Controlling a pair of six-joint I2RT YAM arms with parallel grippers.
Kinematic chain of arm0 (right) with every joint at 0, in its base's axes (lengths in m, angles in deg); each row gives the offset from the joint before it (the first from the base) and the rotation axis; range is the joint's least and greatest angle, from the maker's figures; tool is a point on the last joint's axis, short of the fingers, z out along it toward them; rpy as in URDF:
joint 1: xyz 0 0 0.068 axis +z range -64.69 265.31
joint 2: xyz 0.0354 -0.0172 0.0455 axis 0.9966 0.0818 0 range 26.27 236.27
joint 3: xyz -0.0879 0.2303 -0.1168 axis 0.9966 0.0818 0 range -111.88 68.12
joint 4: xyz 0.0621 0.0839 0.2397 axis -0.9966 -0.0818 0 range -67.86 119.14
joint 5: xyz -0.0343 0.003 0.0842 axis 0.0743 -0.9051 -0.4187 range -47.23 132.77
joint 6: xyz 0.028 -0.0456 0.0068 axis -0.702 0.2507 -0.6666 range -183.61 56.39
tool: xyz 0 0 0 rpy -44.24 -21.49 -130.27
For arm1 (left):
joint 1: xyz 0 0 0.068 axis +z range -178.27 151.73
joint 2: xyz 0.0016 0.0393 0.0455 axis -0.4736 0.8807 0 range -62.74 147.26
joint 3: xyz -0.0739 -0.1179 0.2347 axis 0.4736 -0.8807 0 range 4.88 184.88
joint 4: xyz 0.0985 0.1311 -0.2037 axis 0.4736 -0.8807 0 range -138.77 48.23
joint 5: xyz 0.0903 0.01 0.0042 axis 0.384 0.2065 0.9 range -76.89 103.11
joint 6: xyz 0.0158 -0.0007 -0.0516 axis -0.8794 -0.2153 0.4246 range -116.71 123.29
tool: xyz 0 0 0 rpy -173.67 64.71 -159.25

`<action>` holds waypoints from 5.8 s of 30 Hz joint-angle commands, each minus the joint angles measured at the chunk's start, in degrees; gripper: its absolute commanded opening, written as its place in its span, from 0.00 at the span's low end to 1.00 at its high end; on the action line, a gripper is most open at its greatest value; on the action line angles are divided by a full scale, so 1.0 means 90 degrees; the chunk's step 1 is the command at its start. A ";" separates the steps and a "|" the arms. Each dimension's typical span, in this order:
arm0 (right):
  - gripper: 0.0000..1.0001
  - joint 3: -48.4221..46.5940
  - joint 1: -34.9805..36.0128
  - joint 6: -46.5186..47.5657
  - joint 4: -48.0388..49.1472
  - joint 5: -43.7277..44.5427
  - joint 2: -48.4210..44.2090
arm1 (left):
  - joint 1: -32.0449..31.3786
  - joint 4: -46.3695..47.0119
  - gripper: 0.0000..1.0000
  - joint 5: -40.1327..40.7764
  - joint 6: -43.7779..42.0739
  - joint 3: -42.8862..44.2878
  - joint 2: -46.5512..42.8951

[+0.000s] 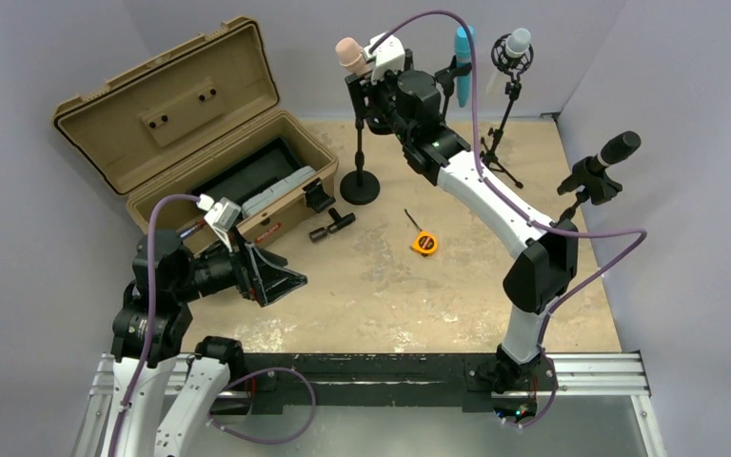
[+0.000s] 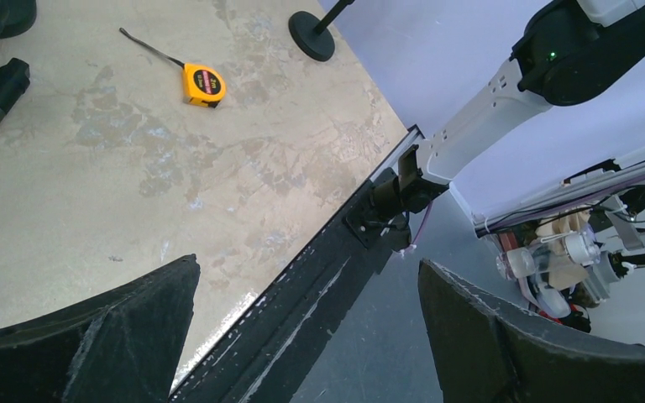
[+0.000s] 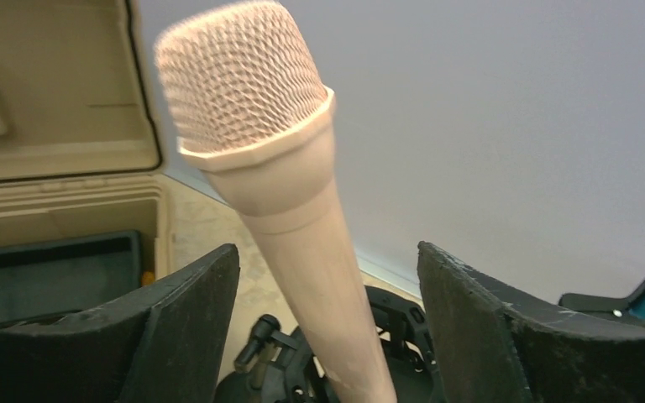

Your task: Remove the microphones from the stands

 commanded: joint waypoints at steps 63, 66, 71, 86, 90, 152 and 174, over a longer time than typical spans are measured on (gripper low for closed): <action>0.00 0.5603 0.3660 -0.9255 -0.0641 0.0358 -0.1421 | 0.0023 -0.1146 0.93 0.2389 -0.0533 0.0560 0.0236; 0.00 0.5108 0.3912 -0.9204 -0.0853 0.0475 -0.0720 | 0.0023 -0.1175 0.94 0.2427 -0.0528 0.0529 0.0161; 0.00 0.4622 0.4042 -0.9167 -0.1013 0.0718 -0.0217 | 0.0023 -0.1143 0.94 0.2344 -0.0463 0.0408 0.0057; 0.06 0.3615 0.3998 -0.9436 -0.1289 0.0929 0.0774 | 0.0023 -0.1212 0.94 0.2386 -0.0520 0.0306 0.0025; 0.09 0.3553 0.3937 -0.9388 -0.1255 0.0947 0.0936 | 0.0023 -0.1216 0.94 0.2400 -0.0521 0.0229 0.0016; 0.86 0.6259 0.3797 -0.6921 -0.1439 0.3201 -0.6290 | -0.0172 0.4807 0.79 0.1087 0.3073 0.3409 0.6725; 0.84 0.6192 0.3797 -0.7153 -0.1888 0.3393 -0.6792 | -0.0670 0.4986 0.55 0.1325 0.3532 0.4804 0.8673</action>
